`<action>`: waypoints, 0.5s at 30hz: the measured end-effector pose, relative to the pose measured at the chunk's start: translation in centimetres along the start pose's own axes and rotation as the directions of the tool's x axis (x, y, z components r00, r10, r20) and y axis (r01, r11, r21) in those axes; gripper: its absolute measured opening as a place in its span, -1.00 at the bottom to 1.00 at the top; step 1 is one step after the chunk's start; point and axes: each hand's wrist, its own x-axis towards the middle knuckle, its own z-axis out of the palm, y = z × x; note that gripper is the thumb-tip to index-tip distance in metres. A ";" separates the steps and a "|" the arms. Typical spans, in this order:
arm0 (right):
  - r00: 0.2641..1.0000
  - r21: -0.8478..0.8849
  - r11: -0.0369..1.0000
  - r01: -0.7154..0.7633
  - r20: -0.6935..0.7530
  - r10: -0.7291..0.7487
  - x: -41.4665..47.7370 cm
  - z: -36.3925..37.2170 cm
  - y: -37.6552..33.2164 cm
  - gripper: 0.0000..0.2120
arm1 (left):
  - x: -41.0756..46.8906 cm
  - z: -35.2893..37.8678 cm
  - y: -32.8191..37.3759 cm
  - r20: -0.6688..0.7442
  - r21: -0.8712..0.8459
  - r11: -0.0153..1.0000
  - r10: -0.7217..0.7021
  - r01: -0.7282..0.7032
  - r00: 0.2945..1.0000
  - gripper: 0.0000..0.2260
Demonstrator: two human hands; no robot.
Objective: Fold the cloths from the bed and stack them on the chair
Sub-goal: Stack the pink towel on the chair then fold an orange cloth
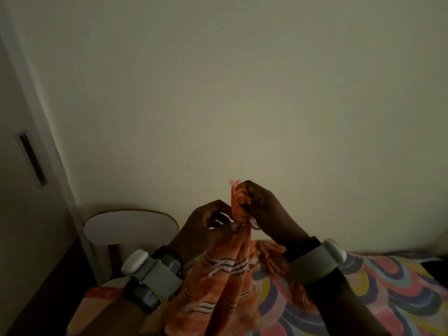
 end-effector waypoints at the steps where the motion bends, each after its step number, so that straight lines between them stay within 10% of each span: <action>1: 0.999 -0.025 0.999 0.033 0.038 -0.032 0.8 -0.7 -1.7 -0.78 | 0.8 -0.1 0.9 -0.002 0.065 0.996 0.054 -0.054 0.999 -0.91; 8: 0.957 0.022 0.979 0.200 0.209 -0.200 2.7 -3.7 -8.8 -0.85 | 3.7 -1.0 4.7 0.162 0.154 0.964 0.191 -0.216 0.968 -0.90; 15: 0.972 0.320 0.930 0.179 0.088 -0.218 1.2 -7.0 -7.2 -0.76 | 4.2 0.8 5.8 0.349 0.130 0.980 0.095 -0.148 0.932 -0.71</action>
